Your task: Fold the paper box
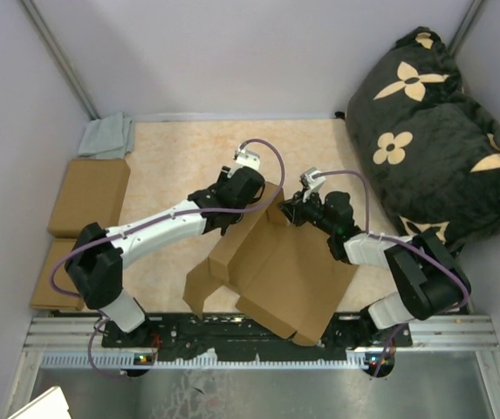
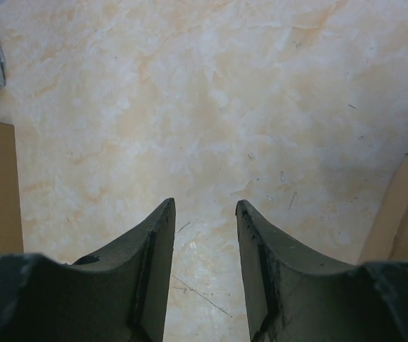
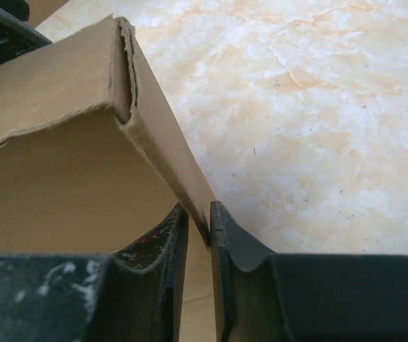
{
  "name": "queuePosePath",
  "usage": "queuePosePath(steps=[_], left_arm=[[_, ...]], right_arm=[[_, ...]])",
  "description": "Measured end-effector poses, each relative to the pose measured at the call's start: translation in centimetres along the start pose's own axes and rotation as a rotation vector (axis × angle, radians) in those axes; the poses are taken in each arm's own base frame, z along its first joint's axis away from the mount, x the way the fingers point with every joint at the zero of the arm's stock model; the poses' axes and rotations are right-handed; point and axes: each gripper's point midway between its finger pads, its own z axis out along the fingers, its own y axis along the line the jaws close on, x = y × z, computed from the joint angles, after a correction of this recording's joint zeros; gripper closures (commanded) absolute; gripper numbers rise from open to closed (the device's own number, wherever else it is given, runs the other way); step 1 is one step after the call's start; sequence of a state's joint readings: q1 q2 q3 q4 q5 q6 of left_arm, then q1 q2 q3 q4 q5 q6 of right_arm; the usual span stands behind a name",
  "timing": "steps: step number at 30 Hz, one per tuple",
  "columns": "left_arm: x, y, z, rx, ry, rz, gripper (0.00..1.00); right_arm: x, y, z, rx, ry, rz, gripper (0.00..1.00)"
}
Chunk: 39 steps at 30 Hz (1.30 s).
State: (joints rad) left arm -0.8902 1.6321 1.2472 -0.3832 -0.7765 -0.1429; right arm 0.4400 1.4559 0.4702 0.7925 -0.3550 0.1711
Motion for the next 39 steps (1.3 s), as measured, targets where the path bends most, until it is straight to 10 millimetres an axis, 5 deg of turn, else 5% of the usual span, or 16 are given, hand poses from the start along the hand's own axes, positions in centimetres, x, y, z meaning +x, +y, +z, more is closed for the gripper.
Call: queuePosePath(steps=[10, 13, 17, 25, 39], left_arm=[[-0.2, -1.4, -0.6, 0.036, -0.017, 0.007, 0.54], [-0.2, -1.5, -0.6, 0.038, -0.017, 0.007, 0.54], [-0.2, -1.6, -0.5, 0.043, -0.017, 0.007, 0.54], [-0.4, -1.8, -0.4, 0.037, -0.017, 0.009, 0.54], [-0.7, -1.0, -0.1, -0.013, -0.022, -0.010, 0.49]], right_arm=[[3.0, -0.5, 1.0, -0.012, 0.116, -0.018, 0.66], [2.7, -0.4, 1.3, -0.026, 0.115, -0.025, 0.74], [2.3, -0.5, 1.8, -0.026, 0.111, -0.026, 1.00], [2.3, -0.3, 2.4, 0.059, 0.086, -0.048, 1.00], [2.5, -1.8, 0.6, 0.233, -0.055, -0.004, 1.00]])
